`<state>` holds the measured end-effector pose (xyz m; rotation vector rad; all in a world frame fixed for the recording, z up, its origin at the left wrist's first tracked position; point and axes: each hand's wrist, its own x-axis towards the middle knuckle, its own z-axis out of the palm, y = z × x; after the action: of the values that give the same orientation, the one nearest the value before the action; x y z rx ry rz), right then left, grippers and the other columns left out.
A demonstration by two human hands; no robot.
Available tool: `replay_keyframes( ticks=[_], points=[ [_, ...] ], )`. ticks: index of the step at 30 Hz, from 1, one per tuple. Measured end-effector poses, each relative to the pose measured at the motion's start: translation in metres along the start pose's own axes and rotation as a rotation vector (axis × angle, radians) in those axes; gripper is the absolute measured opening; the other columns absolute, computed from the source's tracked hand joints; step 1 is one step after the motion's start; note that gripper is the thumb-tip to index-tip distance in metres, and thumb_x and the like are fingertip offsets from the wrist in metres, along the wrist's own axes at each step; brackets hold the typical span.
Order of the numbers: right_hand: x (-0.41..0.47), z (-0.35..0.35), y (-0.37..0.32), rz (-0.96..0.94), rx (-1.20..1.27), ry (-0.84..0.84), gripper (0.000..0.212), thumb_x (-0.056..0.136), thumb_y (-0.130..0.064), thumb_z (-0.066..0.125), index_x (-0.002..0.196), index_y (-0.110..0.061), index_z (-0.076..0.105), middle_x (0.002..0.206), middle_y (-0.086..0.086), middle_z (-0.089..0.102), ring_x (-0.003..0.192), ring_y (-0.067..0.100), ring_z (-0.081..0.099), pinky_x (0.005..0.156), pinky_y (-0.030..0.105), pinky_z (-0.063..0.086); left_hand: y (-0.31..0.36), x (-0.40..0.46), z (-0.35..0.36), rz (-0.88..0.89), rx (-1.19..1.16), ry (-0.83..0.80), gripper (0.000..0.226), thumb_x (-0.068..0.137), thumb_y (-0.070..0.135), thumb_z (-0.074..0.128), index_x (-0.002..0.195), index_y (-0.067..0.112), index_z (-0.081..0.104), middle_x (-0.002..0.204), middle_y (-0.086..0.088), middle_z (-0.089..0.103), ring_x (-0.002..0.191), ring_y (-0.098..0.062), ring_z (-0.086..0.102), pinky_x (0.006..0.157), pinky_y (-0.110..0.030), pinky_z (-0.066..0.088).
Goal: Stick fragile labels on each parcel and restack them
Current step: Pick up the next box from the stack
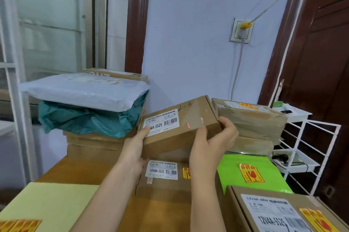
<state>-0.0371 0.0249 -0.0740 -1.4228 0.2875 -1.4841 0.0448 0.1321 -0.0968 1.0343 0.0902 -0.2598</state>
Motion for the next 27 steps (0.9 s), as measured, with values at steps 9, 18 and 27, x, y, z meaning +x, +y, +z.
replay_keyframes(
  ticks=[9,18,27],
  points=[
    [-0.043,-0.031,-0.019,0.133,0.063,-0.037,0.036,0.085,-0.008,0.061,0.099,-0.028,0.035,0.119,0.007,0.047,0.109,0.029,0.05,0.086,0.034,0.045,0.0,-0.067,-0.043,0.111,0.157,0.059,0.045,0.086,0.034,0.067,0.118,0.011,0.043,0.103,-0.008,0.062,0.087,-0.02,0.062,0.062,-0.034,0.051],
    [-0.099,-0.075,0.016,0.281,-0.26,-0.272,0.045,0.09,-0.008,0.058,0.131,-0.002,0.043,0.123,0.006,0.04,0.108,0.012,0.041,0.088,0.012,0.028,-0.032,-0.101,-0.093,0.222,0.455,0.124,0.055,0.093,0.034,0.059,0.136,0.01,0.034,0.118,-0.004,0.05,0.102,-0.021,0.052,0.085,-0.034,0.045],
    [-0.12,-0.111,0.057,0.502,-0.503,-0.433,0.038,0.094,-0.019,0.052,0.131,-0.008,0.052,0.133,0.009,0.045,0.121,0.027,0.048,0.102,0.035,0.038,-0.087,-0.108,-0.13,0.156,0.579,0.137,0.052,0.092,0.034,0.059,0.135,0.013,0.038,0.123,-0.008,0.058,0.107,-0.024,0.057,0.087,-0.034,0.048]
  ],
)
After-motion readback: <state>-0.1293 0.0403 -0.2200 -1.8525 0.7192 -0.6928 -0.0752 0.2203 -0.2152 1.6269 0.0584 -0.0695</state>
